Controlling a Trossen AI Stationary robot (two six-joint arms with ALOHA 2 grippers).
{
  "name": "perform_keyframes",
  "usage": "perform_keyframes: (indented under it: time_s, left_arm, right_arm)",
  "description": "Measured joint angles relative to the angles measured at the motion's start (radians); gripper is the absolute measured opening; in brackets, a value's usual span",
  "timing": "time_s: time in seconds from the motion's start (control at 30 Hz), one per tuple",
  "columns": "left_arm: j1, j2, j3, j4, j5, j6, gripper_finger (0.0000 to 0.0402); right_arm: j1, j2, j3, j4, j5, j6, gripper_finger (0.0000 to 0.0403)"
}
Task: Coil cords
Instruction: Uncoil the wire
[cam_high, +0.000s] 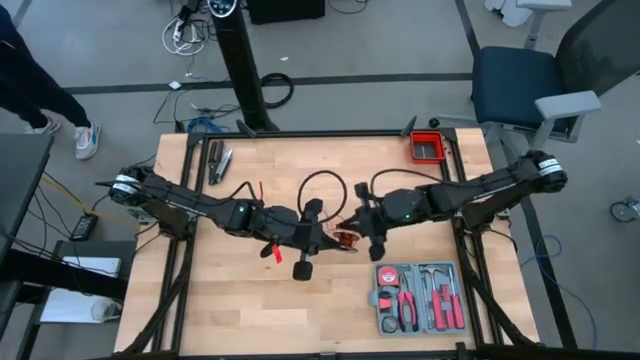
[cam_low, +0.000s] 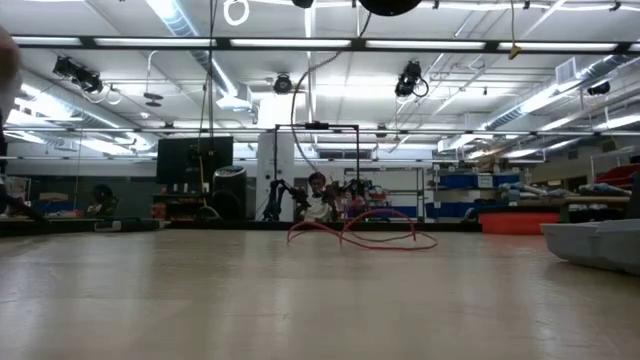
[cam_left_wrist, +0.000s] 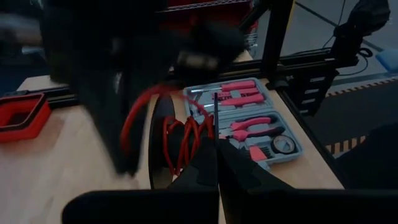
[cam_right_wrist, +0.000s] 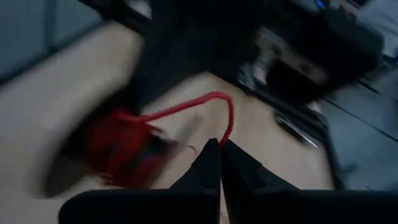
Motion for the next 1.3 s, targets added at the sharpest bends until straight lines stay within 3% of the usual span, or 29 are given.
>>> perform_keyframes:
  time_s: [0.13,0.37,0.7,0.8,1.03,1.3]
  left_arm:
    - [-0.006,0.000,0.000,0.005,0.007,0.018,0.0000]
    - [-0.030,0.000,0.000,0.067,-0.036,0.124,0.0000]
    - [-0.054,0.003,-0.002,0.147,-0.346,0.313,0.0000]
    - [-0.054,0.003,-0.002,0.177,-0.432,0.362,0.0000]
    - [-0.053,-0.001,0.001,0.193,-0.488,0.400,0.0000]
    - [-0.053,-0.001,0.002,0.185,-0.527,0.422,0.0000]
  right_arm:
    - [-0.027,0.026,0.000,0.001,0.026,0.025,0.0000]
    - [-0.065,0.030,0.000,-0.043,-0.113,0.064,0.0000]
    - [-0.067,-0.074,0.004,-0.243,-0.113,0.212,0.0001]
    - [-0.067,-0.102,0.001,-0.364,-0.068,0.292,0.0001]
    - [-0.067,-0.151,-0.006,-0.640,0.104,0.470,0.0022]
    - [-0.067,-0.228,-0.003,-0.768,0.201,0.560,0.0049]
